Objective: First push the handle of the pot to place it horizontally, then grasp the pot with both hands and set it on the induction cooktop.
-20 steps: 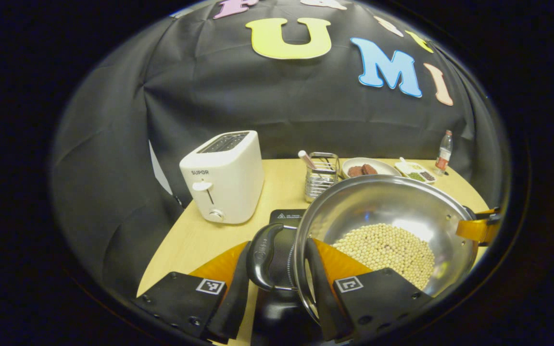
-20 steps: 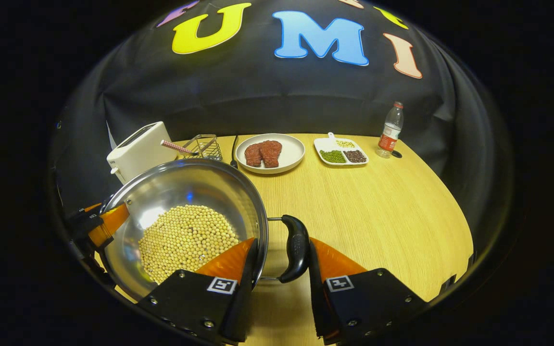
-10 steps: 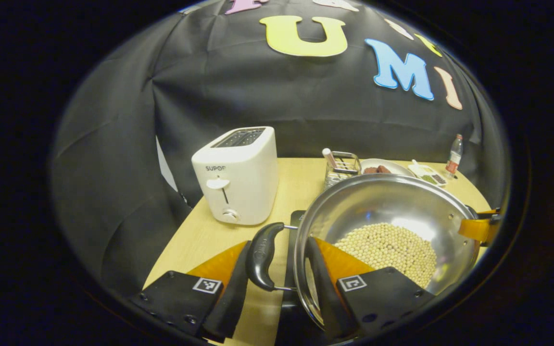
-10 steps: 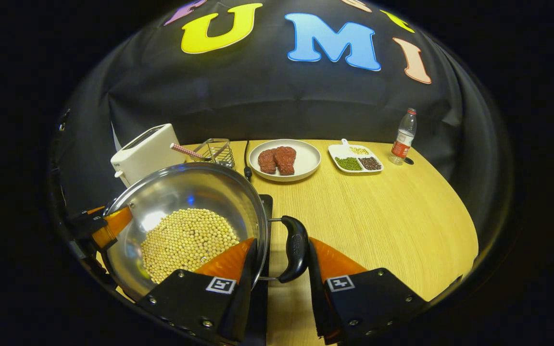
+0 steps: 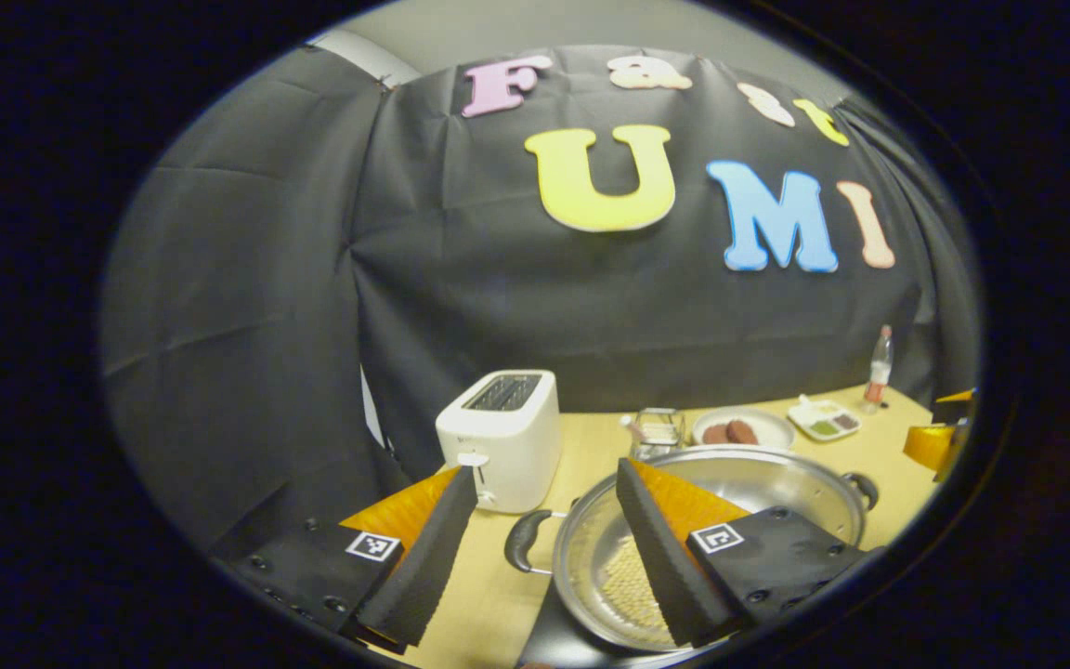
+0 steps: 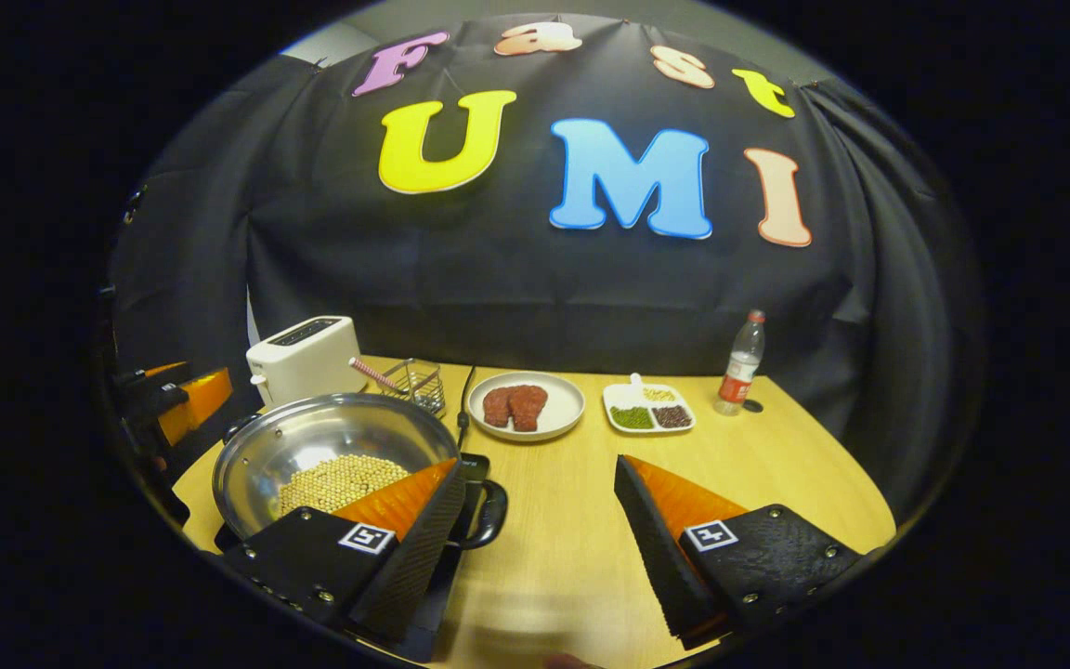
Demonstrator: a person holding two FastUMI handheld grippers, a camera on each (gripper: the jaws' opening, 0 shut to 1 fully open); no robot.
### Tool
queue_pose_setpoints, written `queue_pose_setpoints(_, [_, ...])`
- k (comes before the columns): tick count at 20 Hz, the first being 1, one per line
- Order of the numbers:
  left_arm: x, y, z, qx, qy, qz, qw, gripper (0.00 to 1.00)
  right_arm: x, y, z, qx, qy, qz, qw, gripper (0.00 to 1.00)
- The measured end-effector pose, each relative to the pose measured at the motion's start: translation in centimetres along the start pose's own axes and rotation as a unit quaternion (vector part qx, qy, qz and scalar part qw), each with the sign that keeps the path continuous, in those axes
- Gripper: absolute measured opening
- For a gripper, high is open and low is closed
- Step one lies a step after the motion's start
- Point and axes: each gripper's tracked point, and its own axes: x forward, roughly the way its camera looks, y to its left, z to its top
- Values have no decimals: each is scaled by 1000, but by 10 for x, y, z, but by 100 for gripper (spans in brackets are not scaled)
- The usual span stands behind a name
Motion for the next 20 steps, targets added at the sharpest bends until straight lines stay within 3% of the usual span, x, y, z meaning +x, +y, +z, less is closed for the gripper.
queue_pose_setpoints(8, [-137,-69,75,-7,-87,-5,996,98,-109,-89,40,-10,-101,-6,995,98])
queue_pose_setpoints(10, [-175,-89,88,-9,-101,-5,995,100,-132,-112,41,0,-105,-6,994,97])
queue_pose_setpoints(14, [-235,-140,106,-26,-124,-43,991,100,-180,-152,46,14,-121,-14,992,97])
queue_pose_setpoints(20, [-294,-162,131,-4,-144,-51,988,100,-229,-177,52,13,-142,-15,990,97])
